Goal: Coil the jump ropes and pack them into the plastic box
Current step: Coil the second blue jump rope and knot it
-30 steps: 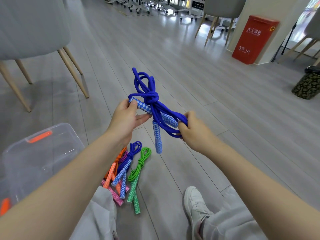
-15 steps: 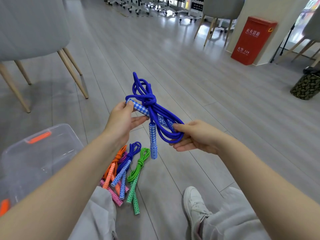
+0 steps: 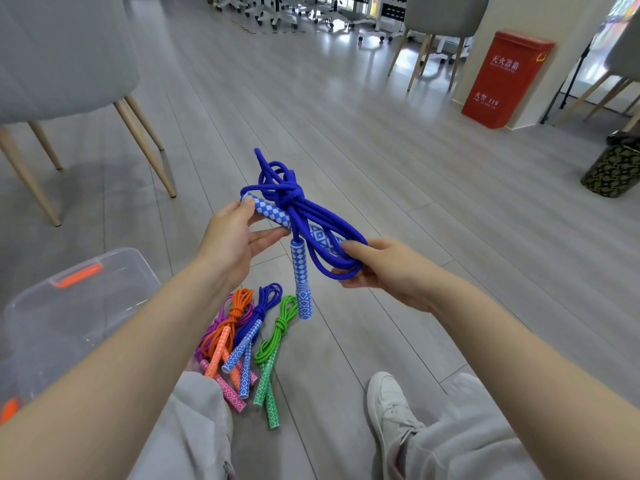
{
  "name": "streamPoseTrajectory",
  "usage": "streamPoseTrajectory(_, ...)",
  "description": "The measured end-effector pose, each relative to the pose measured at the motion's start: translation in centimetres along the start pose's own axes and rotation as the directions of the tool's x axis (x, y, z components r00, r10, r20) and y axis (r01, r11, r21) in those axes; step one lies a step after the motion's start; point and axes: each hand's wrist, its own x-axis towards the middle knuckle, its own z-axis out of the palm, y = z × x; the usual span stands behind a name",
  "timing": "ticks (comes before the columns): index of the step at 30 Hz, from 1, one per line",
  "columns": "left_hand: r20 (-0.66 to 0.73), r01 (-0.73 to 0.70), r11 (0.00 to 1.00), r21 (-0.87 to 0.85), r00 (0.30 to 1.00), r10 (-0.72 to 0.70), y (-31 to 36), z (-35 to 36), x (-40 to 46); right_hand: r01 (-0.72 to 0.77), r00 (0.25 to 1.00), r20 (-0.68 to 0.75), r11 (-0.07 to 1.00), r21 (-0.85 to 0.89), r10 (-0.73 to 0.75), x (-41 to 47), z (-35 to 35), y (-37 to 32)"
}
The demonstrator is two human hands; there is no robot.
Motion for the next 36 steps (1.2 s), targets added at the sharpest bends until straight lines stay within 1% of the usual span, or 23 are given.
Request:
streamPoseTrajectory(2,-0.009,0.043,0.998,-0.047,0.999,-0.043,0.0,-0.2,0.4,0.076,0.997,0.011,0.996,0.047,-0.076,-0.3,0.1,-0.1)
streamPoseTrajectory(5,0.008,0.157,0.982,-0.102,0.988,-0.157,-0.4,-0.5,1.0,0.151,0.988,0.004,0.986,0.073,-0.151,-0.7,0.3,0.0)
streamPoseTrajectory(10,0.118,0.262,0.950,-0.169,0.963,-0.244,-1.0,-0.7,1.4,0.222,0.974,0.019,0.971,0.092,-0.225,-1.1,0.0,0.4)
streamPoseTrajectory(14,0.195,0.360,0.892,-0.275,0.929,-0.315,-1.3,-0.1,0.8,0.314,0.948,-0.011,0.933,0.178,-0.317,-1.2,0.7,0.3)
streamPoseTrajectory(17,0.238,0.397,0.859,-0.324,0.913,-0.332,-1.3,0.2,0.6,0.321,0.944,-0.014,0.907,0.272,-0.330,-1.2,0.9,-0.2)
streamPoseTrajectory(22,0.302,0.414,0.854,-0.315,0.897,-0.324,-1.2,-0.1,0.6,0.262,0.949,0.045,0.864,0.429,-0.311,-1.2,1.2,0.0)
streamPoseTrajectory(25,0.309,0.407,0.857,-0.316,0.898,-0.313,-1.3,-0.1,0.6,0.203,0.953,0.089,0.830,0.519,-0.288,-1.2,1.9,0.1)
streamPoseTrajectory(27,0.301,0.371,0.875,-0.310,0.912,-0.280,-1.1,-0.1,0.8,0.155,0.970,0.086,0.852,0.500,-0.227,-0.9,1.9,0.0)
streamPoseTrajectory(28,0.283,0.335,0.890,-0.310,0.926,-0.250,-1.0,0.0,1.0,0.141,0.983,0.037,0.881,0.452,-0.177,-0.7,1.8,-0.1)
streamPoseTrajectory(29,0.256,0.288,0.909,-0.302,0.943,-0.214,-0.8,-0.1,1.2,0.131,0.991,-0.049,0.917,0.376,-0.121,-0.4,1.6,-0.2)
streamPoseTrajectory(31,0.192,0.180,0.955,-0.238,0.972,-0.135,-0.5,-0.2,1.5,0.119,0.968,-0.242,0.971,0.205,-0.067,-0.1,0.9,-0.2)
streamPoseTrajectory(32,0.171,0.132,0.972,-0.192,0.980,-0.099,-0.4,-0.2,1.6,0.121,0.955,-0.287,0.980,0.158,-0.072,0.0,0.5,-0.1)
streamPoseTrajectory(33,0.163,0.097,0.984,-0.150,0.984,-0.072,-0.4,-0.2,1.5,0.121,0.954,-0.291,0.982,0.146,-0.074,-0.1,0.3,0.0)
streamPoseTrajectory(36,0.208,0.065,0.995,-0.072,0.977,-0.048,-1.1,0.0,1.3,0.083,0.975,-0.216,0.982,0.168,-0.046,-0.3,0.2,0.2)
